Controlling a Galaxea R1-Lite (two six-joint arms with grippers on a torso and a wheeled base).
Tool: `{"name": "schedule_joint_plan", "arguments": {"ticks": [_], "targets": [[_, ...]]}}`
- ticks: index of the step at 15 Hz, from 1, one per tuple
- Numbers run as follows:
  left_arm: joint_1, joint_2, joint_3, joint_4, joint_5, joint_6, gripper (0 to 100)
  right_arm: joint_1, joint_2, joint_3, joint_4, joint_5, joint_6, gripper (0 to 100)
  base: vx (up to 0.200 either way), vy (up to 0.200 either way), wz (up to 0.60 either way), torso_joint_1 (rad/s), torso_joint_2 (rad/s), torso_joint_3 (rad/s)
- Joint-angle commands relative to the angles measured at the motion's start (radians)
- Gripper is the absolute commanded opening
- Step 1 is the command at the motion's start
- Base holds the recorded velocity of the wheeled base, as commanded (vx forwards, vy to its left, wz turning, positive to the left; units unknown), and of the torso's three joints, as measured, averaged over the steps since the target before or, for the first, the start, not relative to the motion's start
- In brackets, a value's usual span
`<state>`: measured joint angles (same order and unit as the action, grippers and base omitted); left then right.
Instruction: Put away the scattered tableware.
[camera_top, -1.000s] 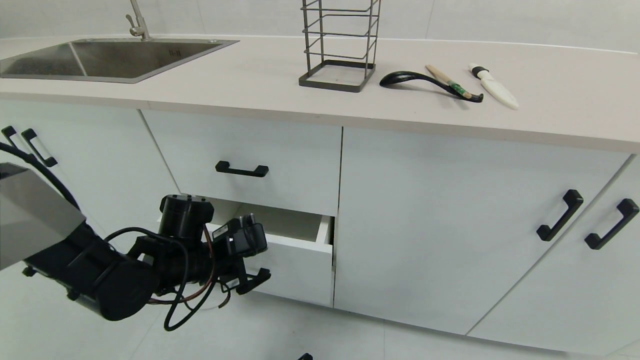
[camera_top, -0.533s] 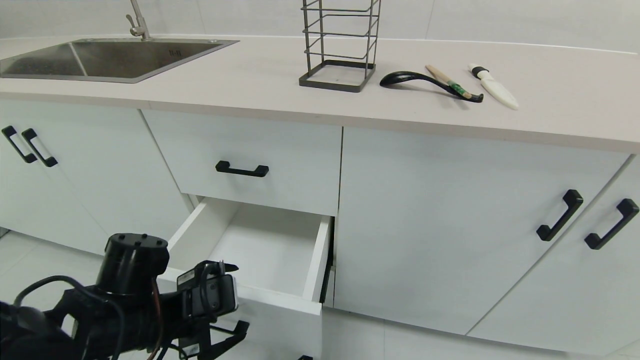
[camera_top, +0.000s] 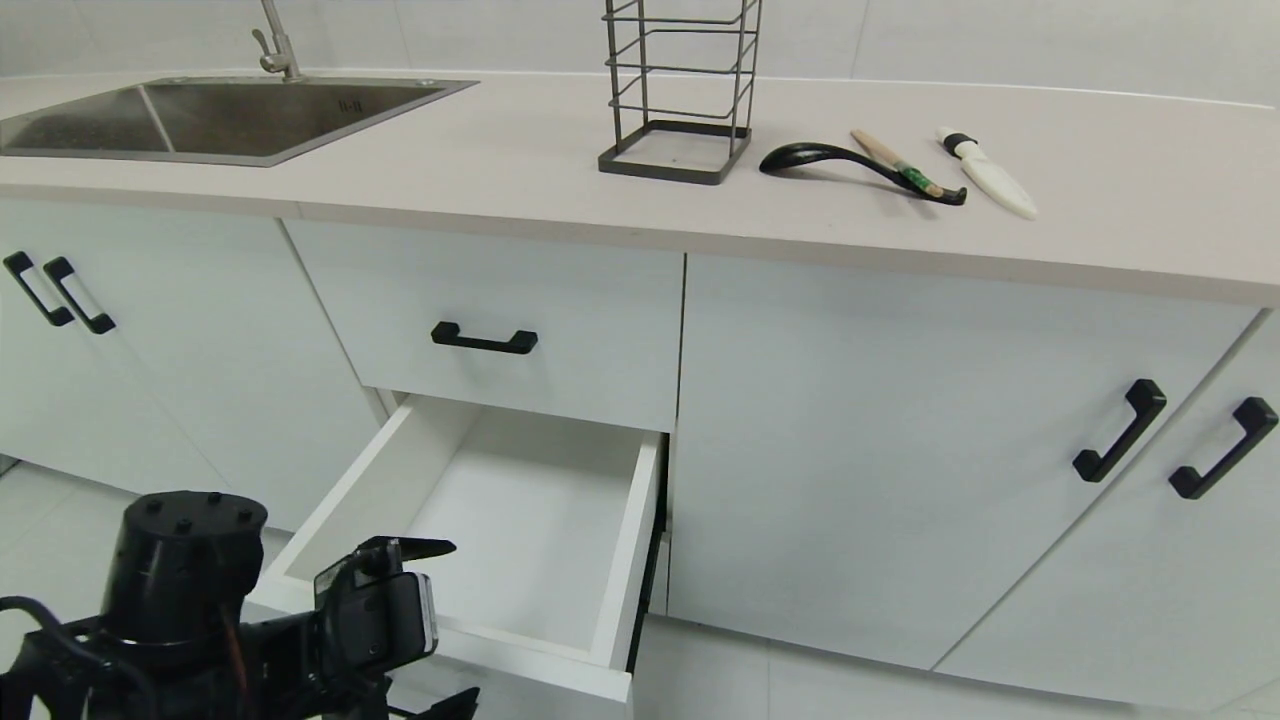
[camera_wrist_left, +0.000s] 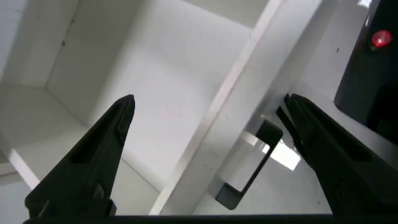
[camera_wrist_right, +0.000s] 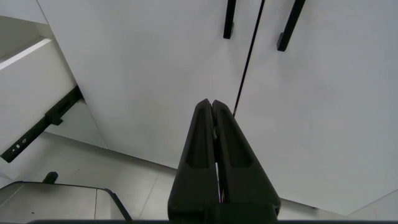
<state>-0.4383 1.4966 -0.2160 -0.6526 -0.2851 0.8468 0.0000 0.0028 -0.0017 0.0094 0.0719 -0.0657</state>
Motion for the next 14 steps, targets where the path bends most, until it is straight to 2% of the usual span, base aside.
{"name": "schedule_joint_plan", "arguments": {"ticks": [1, 2, 3, 4, 5, 6, 7, 8, 9, 10, 11, 12, 13, 14], "targets": [[-0.089, -0.124, -0.006, -0.004, 0.000, -0.130, 100, 0.000, 0.000, 0.000, 0.000, 0.000, 0.000, 0, 0.000, 0.000, 0.00, 0.000, 0.00, 0.000], [-0.148, -0.202, -0.017, -0.010, 0.012, -0.319, 100, 0.000, 0.000, 0.000, 0.000, 0.000, 0.000, 0, 0.000, 0.000, 0.00, 0.000, 0.00, 0.000], [-0.155, -0.245, -0.028, -0.004, 0.020, -0.425, 100, 0.000, 0.000, 0.000, 0.000, 0.000, 0.000, 0, 0.000, 0.000, 0.00, 0.000, 0.00, 0.000], [-0.145, -0.292, -0.045, -0.001, 0.046, -0.591, 100, 0.000, 0.000, 0.000, 0.000, 0.000, 0.000, 0, 0.000, 0.000, 0.00, 0.000, 0.00, 0.000], [-0.129, -0.297, -0.049, -0.001, 0.049, -0.650, 100, 0.000, 0.000, 0.000, 0.000, 0.000, 0.000, 0, 0.000, 0.000, 0.00, 0.000, 0.00, 0.000], [-0.062, -0.291, -0.075, -0.001, 0.034, -0.816, 100, 0.000, 0.000, 0.000, 0.000, 0.000, 0.000, 0, 0.000, 0.000, 0.00, 0.000, 0.00, 0.000], [-0.026, -0.276, -0.108, -0.001, 0.000, -0.900, 100, 0.000, 0.000, 0.000, 0.000, 0.002, 0.000, 0, 0.000, 0.000, 0.00, 0.000, 0.00, 0.000], [0.046, -0.217, -0.161, -0.016, -0.082, -1.002, 100, 0.000, 0.000, 0.000, 0.000, 0.000, 0.000, 0, 0.000, 0.000, 0.00, 0.000, 0.00, 0.000], [0.087, -0.176, -0.177, -0.033, -0.114, -0.994, 100, 0.000, 0.000, 0.000, 0.000, 0.000, 0.000, 0, 0.000, 0.000, 0.00, 0.000, 0.00, 0.000], [0.099, -0.154, -0.171, -0.053, -0.114, -0.962, 100, 0.000, 0.000, 0.000, 0.000, 0.002, 0.000, 0, 0.000, 0.000, 0.00, 0.000, 0.00, 0.000], [0.116, -0.142, -0.149, -0.075, -0.106, -0.893, 100, 0.000, 0.000, 0.000, 0.000, 0.000, 0.000, 0, 0.000, 0.000, 0.00, 0.000, 0.00, 0.000], [0.161, -0.148, -0.120, -0.102, -0.088, -0.815, 100, 0.000, 0.000, 0.000, 0.000, 0.000, 0.000, 0, 0.000, 0.000, 0.00, 0.000, 0.00, 0.000], [0.190, -0.171, -0.102, -0.137, -0.072, -0.758, 100, 0.000, 0.000, 0.000, 0.000, 0.000, 0.000, 0, 0.000, 0.000, 0.00, 0.000, 0.00, 0.000], [0.237, -0.211, -0.097, -0.180, -0.060, -0.739, 100, 0.000, 0.000, 0.000, 0.000, 0.000, 0.000, 0, 0.000, 0.000, 0.00, 0.000, 0.00, 0.000]]}}
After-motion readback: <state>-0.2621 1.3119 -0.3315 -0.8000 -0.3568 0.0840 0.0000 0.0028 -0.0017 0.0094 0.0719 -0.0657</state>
